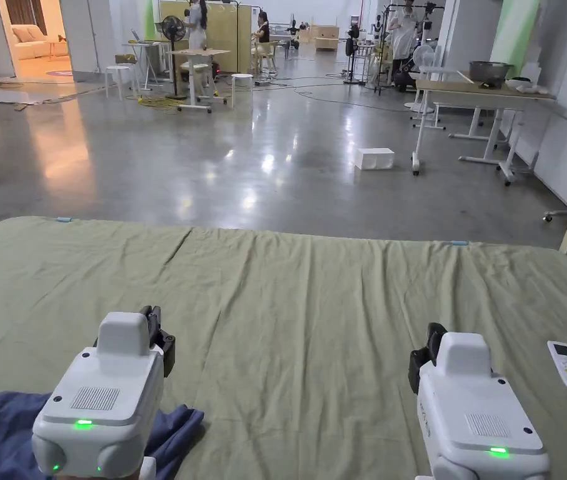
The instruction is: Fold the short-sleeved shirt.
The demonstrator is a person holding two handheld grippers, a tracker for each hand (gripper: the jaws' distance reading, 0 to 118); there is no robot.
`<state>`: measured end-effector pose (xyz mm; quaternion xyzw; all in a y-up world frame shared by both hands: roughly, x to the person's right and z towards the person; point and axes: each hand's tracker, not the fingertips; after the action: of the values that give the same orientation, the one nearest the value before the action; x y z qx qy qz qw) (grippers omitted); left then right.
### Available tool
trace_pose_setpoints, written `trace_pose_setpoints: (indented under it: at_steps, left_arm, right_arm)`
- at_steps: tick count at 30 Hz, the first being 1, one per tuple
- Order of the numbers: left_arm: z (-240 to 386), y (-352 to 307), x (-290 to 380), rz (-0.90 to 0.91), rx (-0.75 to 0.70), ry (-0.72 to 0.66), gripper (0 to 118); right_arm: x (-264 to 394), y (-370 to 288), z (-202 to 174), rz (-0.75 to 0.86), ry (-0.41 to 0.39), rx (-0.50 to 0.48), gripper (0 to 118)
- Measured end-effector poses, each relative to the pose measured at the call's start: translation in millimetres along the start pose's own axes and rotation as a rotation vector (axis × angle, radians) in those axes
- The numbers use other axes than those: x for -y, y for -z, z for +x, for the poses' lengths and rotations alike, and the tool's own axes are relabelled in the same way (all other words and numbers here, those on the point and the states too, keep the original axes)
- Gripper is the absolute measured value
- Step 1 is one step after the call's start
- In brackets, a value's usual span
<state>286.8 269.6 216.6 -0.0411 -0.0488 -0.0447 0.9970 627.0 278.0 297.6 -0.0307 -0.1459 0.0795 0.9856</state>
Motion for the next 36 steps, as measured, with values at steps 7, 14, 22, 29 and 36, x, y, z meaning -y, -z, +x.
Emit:
trace_pose_setpoints:
  at_steps: [7, 14, 22, 29, 36]
  left_arm:
    - [-13, 3, -2, -0.001, 0.009, -0.11, 6]
    - [-31, -6, -14, -0.004, 0.01, -0.476, 6]
    - [24, 6, 3, 0.008, -0.025, 0.712, 6]
    - [27, 1, 19, 0.073, -0.01, 1.1, 6]
    - [7, 0, -6, -0.015, 0.029, 0.323, 6]
  right_arm:
    - [0, 5, 14, -0.054, 0.167, 0.005, 0]
    - [-11, 7, 37, -0.07, 0.522, 0.001, 0]
    - [-4, 13, -40, 0.086, -0.949, -0.107, 0]
    - [6, 9, -36, 0.124, -1.09, -0.118, 0]
    - [-15, 13, -9, -0.037, -0.294, -0.124, 0]
